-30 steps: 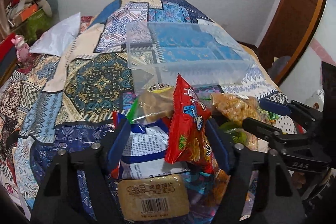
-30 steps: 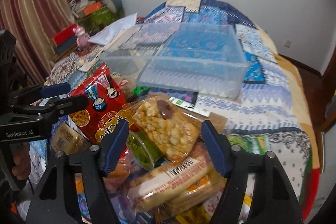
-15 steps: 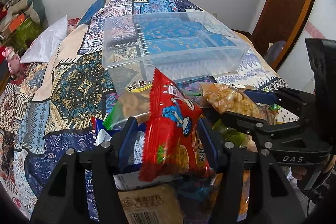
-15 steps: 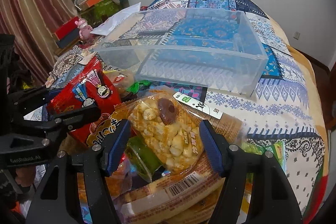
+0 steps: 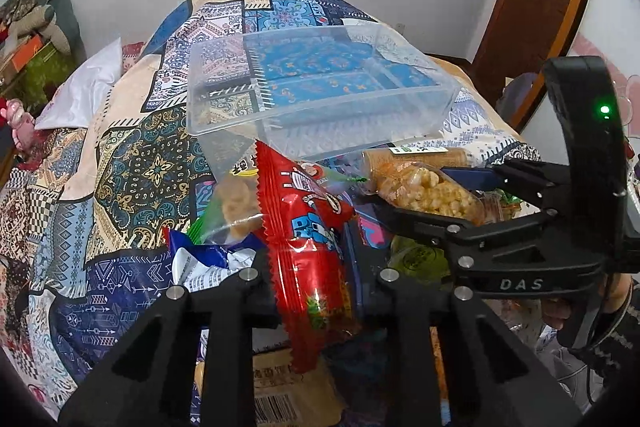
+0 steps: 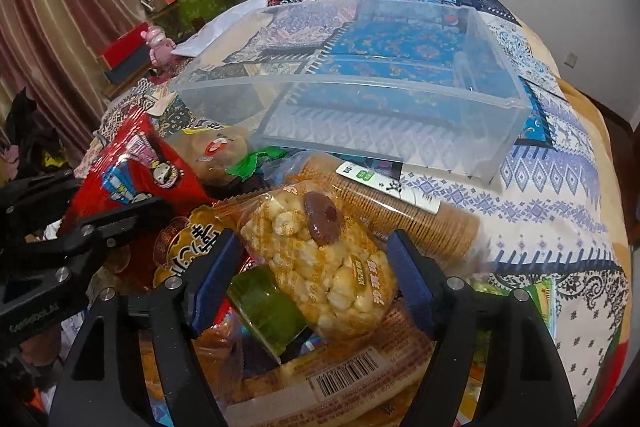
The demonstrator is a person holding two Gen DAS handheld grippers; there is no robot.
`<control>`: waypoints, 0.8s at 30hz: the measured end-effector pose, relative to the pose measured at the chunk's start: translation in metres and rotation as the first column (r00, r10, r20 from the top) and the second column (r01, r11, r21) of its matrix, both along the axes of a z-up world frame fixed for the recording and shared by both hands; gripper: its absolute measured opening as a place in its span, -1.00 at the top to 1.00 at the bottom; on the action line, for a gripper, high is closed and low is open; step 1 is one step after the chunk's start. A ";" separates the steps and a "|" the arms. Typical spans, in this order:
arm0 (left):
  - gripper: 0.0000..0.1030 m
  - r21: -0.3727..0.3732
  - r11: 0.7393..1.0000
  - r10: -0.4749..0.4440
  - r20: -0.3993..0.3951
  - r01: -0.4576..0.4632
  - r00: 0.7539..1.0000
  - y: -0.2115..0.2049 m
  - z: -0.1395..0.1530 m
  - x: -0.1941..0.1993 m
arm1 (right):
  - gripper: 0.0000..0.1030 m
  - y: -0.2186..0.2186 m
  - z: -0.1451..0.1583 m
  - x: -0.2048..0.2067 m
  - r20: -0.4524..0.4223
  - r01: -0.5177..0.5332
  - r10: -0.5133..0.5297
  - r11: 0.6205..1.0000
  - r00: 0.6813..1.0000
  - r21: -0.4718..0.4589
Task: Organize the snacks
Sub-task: 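Grasp the red chip bag with the left tool while the right tool grasps the puffed corn bag, then carry both bags over the clear box and open both tools to drop them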
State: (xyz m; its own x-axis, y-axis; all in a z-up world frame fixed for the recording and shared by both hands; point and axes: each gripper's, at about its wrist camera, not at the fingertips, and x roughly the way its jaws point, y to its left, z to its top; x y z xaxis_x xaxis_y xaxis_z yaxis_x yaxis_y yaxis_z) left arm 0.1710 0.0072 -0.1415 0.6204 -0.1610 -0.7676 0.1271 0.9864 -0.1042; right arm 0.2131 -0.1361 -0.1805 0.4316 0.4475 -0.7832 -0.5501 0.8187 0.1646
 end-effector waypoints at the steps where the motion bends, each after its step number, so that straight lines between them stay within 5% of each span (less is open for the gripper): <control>1: 0.56 -0.005 1.000 0.003 0.003 -0.003 1.000 0.001 0.001 0.000 | -0.35 -0.001 0.000 0.001 -0.005 0.002 -0.002 1.000 1.000 0.007; 12: 0.62 -0.009 1.000 0.026 0.064 -0.026 0.998 0.007 0.027 -0.006 | 0.25 -0.005 0.017 -0.013 0.057 -0.009 0.009 1.000 0.998 0.012; 24: 0.63 -0.004 0.999 0.050 0.191 -0.050 0.980 0.009 0.078 -0.012 | 0.26 -0.014 0.062 -0.025 0.157 0.007 -0.020 0.996 0.987 0.084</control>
